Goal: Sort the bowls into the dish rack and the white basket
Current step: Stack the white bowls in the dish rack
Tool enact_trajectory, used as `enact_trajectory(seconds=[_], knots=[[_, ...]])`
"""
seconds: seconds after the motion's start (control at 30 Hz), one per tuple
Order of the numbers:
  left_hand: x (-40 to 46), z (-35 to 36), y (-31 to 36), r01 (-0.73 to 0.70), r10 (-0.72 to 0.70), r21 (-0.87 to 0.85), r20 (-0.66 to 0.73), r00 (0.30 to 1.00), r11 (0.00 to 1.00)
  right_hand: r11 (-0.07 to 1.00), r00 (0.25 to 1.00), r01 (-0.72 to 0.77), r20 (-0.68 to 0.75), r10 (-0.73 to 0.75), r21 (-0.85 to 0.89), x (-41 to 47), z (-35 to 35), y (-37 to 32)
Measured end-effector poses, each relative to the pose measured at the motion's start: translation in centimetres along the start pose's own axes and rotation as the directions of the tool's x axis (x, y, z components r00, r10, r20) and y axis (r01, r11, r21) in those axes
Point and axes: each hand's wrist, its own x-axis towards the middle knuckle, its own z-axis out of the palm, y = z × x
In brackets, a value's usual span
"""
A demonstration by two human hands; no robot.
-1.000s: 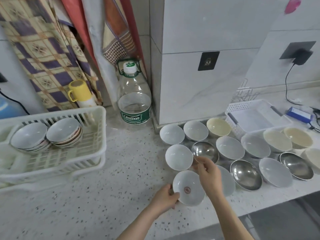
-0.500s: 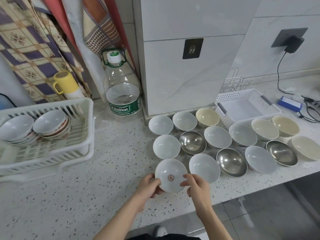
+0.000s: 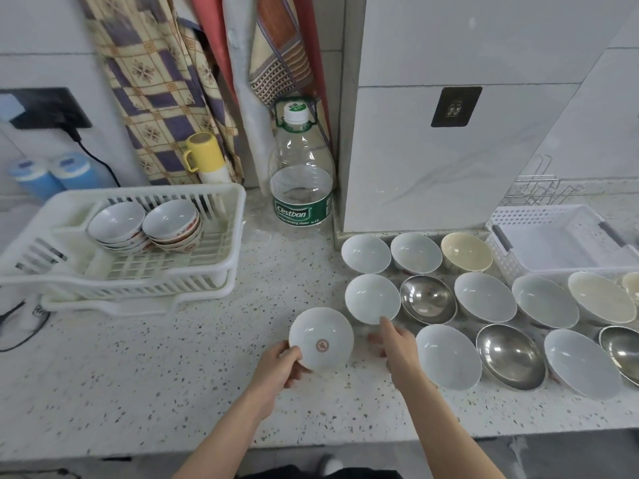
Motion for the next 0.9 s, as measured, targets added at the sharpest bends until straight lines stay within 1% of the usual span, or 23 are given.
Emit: enact_trajectory(seconds=[0.13,0.23,0.47,0.63,0.73,0.9], knots=[[0.1,-1.5,0.3,0.017,-0.019,-0.051,-0.042,0.999,0.999,0.999,1.0,-0.025,-0.008,0.025,0.025,1.0,1.1,-0.8],[0.0,-2.6,0.9,0.007,-0.01,-0.084,-0.027,1.0,0.996,0.999,0.999,-0.023,-0.043,0.024,0.03,1.6,1.4,-0.9],[0.0,-6.1,3.5,-0.095,0.092,-0.152,-0.027,0.995,0.984,0.999,0.977,-0.001,-0.214,0.013,0.053,-0.2,3.3,0.1],[-0.2,-10.5,5.5,-0.198,0.192,-0.24,-0.049,0.98,0.95,0.992,0.969,0.056,-0.247,-0.027,0.111,-3.3,6.2,-0.6],[-0.5,-14.4,7.0,-0.257,0.242,-0.313,-0.088,0.966,0.914,0.98,0.97,0.125,-0.226,-0.087,0.156,-5.2,8.7,-2.8],[-1.0,-22.2,9.0,-0.335,0.266,-0.442,-0.212,0.94,0.832,0.95,0.965,0.258,-0.104,-0.242,0.179,-8.2,14.4,-8.4]])
